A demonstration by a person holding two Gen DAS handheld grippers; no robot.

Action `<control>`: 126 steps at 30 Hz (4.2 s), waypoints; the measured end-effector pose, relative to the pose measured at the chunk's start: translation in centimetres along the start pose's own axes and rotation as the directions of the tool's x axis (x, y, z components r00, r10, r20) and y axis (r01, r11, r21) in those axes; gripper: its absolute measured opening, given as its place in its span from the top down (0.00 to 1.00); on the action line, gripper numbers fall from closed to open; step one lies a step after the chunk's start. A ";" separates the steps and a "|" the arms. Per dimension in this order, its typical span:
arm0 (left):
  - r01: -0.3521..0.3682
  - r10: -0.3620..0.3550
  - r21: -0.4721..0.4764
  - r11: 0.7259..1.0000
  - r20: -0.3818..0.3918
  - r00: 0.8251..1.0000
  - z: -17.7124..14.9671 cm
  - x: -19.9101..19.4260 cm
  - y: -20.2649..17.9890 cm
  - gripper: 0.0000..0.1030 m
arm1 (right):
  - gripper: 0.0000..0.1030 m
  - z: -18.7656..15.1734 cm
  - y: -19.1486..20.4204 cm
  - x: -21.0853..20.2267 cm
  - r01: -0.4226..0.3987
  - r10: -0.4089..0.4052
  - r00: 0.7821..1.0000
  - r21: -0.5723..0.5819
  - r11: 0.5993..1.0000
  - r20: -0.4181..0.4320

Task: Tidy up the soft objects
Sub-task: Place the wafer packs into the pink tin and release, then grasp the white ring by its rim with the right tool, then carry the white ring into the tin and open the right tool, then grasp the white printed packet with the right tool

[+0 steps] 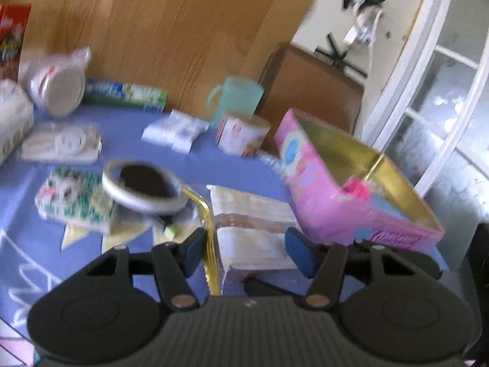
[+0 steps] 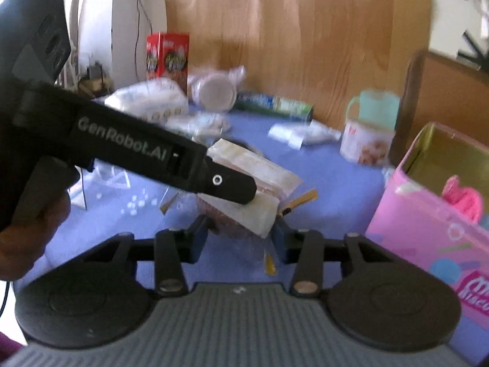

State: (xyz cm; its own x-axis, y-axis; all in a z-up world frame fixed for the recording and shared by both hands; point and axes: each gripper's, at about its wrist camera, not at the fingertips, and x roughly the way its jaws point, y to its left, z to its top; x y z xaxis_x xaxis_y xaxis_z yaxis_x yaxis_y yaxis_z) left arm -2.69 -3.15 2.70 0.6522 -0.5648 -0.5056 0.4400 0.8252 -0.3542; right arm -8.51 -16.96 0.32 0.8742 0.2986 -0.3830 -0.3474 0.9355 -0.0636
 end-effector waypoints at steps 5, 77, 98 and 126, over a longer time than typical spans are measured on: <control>0.056 -0.066 0.114 0.992 0.086 0.994 3.8 -0.3 -3.9 0.44 | 0.54 1.6 -1.8 -3.0 0.117 -0.112 0.981 -0.024 0.993 0.157; -0.284 0.256 -0.134 0.949 -0.191 0.948 8.6 4.5 12.1 0.55 | 0.64 6.8 -6.7 14.6 -0.080 0.156 0.979 0.456 0.886 -0.131; 0.138 -0.137 0.038 0.990 -0.042 0.990 10.8 6.9 -7.2 0.65 | 0.84 6.0 -12.7 -1.8 0.234 -0.365 0.911 0.489 0.841 0.192; -0.331 0.389 -0.266 0.905 0.210 0.897 2.7 -3.1 13.1 0.42 | 0.38 9.0 -3.8 10.0 0.099 -0.116 0.992 0.246 0.964 0.053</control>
State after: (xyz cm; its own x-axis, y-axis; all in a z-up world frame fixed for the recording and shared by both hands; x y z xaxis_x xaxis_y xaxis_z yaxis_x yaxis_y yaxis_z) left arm 2.66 9.47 1.74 0.8859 -0.1833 -0.4261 0.0186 0.9319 -0.3622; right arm 4.61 -15.81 5.04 0.9252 0.1979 -0.3238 -0.1645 0.9781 0.1278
